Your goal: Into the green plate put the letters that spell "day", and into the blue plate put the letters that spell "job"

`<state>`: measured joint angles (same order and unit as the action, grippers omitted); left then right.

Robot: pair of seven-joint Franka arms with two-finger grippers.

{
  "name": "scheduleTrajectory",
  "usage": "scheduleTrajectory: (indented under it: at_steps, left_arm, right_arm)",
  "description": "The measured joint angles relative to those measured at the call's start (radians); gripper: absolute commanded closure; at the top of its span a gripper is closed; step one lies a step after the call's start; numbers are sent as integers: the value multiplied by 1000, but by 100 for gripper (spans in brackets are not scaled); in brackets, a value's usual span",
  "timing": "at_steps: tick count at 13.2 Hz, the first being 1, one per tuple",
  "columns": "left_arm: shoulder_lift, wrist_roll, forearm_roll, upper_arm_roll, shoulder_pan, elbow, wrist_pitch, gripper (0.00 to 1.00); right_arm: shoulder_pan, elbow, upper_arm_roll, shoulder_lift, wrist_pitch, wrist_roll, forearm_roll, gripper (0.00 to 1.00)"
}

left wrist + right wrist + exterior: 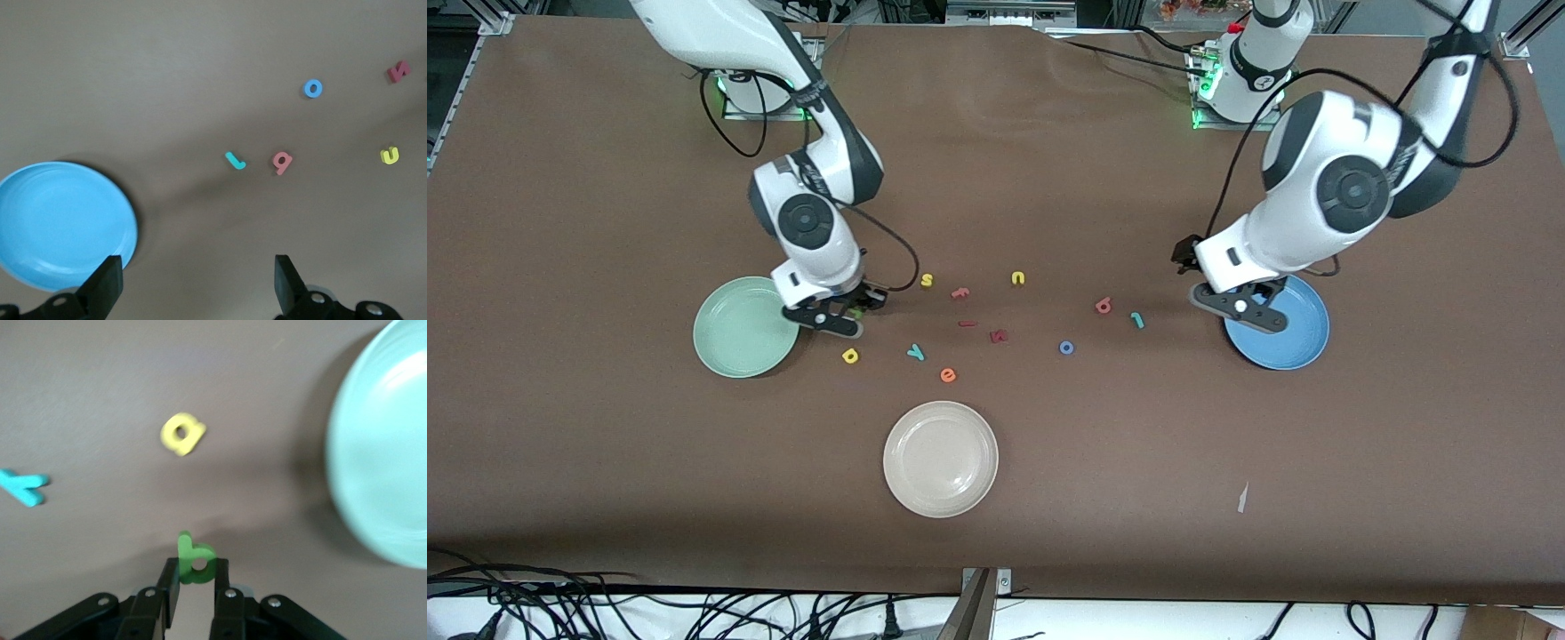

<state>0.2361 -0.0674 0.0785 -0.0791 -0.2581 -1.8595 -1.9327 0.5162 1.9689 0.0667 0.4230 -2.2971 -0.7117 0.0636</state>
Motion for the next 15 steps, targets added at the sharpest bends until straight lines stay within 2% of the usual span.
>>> scheduleTrajectory:
  at_steps: [2,5,7,8,9,10,13,15]
  left_arm:
    - [55,54,0,0,-43,-2,-37,0]
    - [118,352,0,0,-103,-2,-127,0]
    - [140,449,0,0,-121,-2,-154,0]
    - [146,460,0,2,-120,-1,-158,0]
    - [149,461,0,6,-115,0,-160,0]
    - [152,462,0,10,-108,1,-160,0]
    - [178,455,0,13,-78,1,-175,0]
    - [203,430,0,13,-65,1,-207,0]
  right_arm:
    - [-1,-24,76,-35,84,151,0,88]
    - [-14,-8,194,-28,85,373,-2,88]
    - [-45,32,209,1,9,434,-2,88]
    - [-57,66,209,18,-58,454,-2,76]
    - [-63,100,209,31,-115,463,-2,23]
    - [-64,120,209,39,-143,464,-2,0]
    - [-64,122,208,32,-151,465,-2,0]
    - [-63,85,191,15,-100,465,-14,0]
